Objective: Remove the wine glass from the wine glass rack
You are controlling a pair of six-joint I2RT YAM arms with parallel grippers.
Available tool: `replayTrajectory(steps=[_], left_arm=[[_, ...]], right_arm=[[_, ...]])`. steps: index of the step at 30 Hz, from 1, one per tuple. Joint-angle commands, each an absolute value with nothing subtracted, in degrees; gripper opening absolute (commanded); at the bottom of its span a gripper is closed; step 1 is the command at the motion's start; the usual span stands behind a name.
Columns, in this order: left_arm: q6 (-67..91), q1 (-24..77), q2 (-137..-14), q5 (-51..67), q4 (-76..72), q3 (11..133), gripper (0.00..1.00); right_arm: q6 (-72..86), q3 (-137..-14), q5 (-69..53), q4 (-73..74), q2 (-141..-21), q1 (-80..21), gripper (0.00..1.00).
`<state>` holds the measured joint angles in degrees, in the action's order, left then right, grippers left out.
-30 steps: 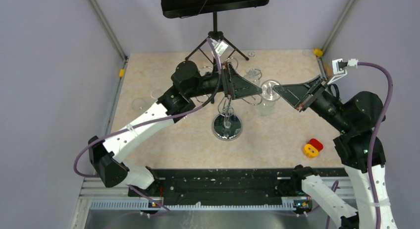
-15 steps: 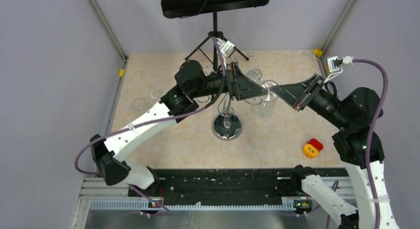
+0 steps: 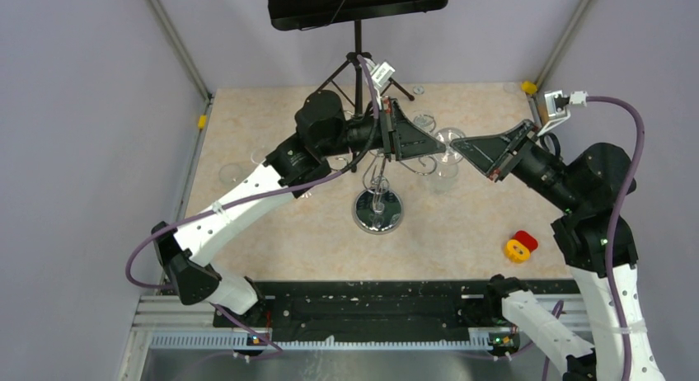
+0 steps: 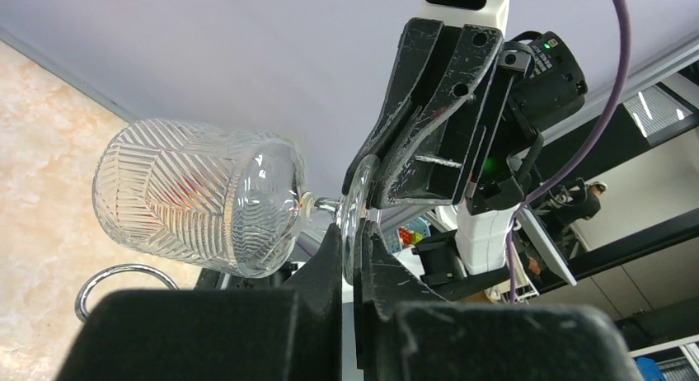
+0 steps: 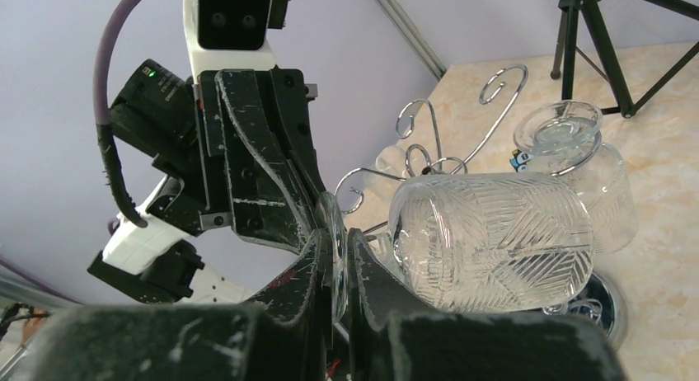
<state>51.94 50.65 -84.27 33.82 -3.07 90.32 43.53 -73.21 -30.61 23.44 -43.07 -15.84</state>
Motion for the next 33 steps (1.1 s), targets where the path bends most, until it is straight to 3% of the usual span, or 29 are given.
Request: replayTrajectory(steps=[1, 11, 15, 24, 33], left_arm=[[48.8, 51.5, -83.7, 33.2, -5.5, 92.5, 0.00], [54.8, 49.6, -81.8, 34.7, -12.1, 90.9, 0.00], [60.0, 47.5, -80.7, 35.8, -18.4, 89.1, 0.00], [78.6, 43.6, -73.9, 34.0, -39.0, 78.8, 0.00], [88.4, 43.6, -69.3, 32.1, -52.2, 73.1, 0.00]], right_arm=[[42.8, -75.5, -29.9, 22.0, -44.6, -16.5, 0.13], [45.7, -71.6, -26.8, 13.1, -42.9, -16.5, 0.64], [44.2, -71.5, -20.1, 13.0, -39.5, -16.5, 0.76], [45.3, -66.0, -9.7, 8.2, -32.0, -16.5, 0.91], [51.5, -58.1, -23.6, -10.2, -31.9, -16.4, 0.91]])
